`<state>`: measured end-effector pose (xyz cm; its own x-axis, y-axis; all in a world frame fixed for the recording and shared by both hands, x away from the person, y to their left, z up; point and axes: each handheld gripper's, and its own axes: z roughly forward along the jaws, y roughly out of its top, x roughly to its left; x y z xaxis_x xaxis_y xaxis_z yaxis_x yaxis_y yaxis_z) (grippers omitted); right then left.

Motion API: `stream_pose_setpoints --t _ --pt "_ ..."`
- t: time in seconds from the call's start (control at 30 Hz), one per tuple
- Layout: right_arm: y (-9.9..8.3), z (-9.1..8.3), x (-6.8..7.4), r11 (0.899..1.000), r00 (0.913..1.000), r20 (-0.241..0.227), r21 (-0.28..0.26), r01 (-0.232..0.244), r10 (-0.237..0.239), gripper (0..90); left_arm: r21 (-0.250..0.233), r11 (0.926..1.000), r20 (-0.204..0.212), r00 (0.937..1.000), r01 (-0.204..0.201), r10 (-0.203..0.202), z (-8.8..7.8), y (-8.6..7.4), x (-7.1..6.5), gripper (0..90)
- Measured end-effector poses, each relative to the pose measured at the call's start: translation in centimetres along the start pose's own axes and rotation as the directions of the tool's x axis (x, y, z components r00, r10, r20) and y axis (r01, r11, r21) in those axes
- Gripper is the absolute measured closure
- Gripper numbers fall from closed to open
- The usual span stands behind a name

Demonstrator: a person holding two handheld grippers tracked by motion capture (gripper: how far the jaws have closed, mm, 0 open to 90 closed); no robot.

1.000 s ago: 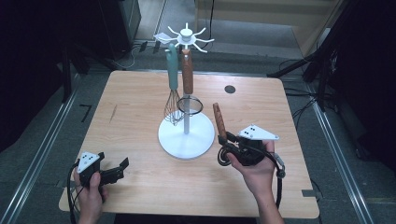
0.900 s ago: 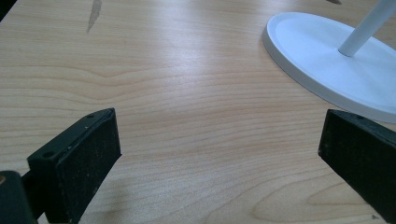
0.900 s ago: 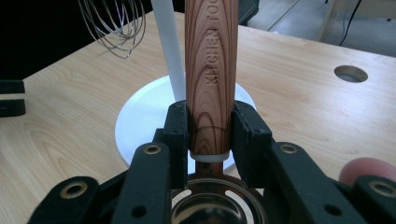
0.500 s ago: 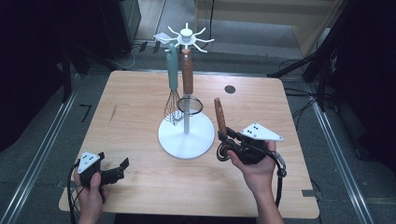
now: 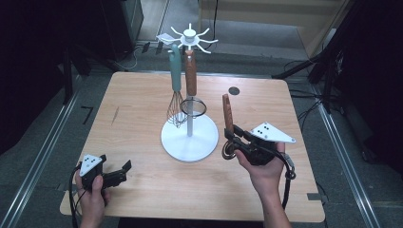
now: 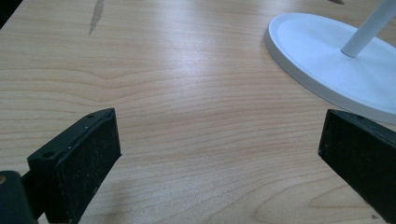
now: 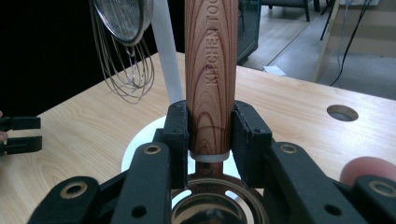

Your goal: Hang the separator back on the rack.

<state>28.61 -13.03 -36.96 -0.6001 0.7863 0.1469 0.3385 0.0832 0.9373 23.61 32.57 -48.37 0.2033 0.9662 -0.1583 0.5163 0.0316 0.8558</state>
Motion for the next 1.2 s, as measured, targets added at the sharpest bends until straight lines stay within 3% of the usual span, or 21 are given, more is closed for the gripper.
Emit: stream_pose_setpoints --t 0.63,1.2 --pt "1.5 0.0 0.3 0.997 0.9988 -0.026 -0.066 0.039 -0.041 70.9 -0.01 0.9999 -0.019 0.9998 -0.005 0.005 0.0 -0.1 -0.2 0.0" --pt "4.3 0.1 1.8 0.988 0.9938 -0.05 -0.127 0.093 -0.1 70.9 -0.01 0.9999 -0.019 0.9998 -0.01 0.01 0.0 -0.1 -0.2 0.0"
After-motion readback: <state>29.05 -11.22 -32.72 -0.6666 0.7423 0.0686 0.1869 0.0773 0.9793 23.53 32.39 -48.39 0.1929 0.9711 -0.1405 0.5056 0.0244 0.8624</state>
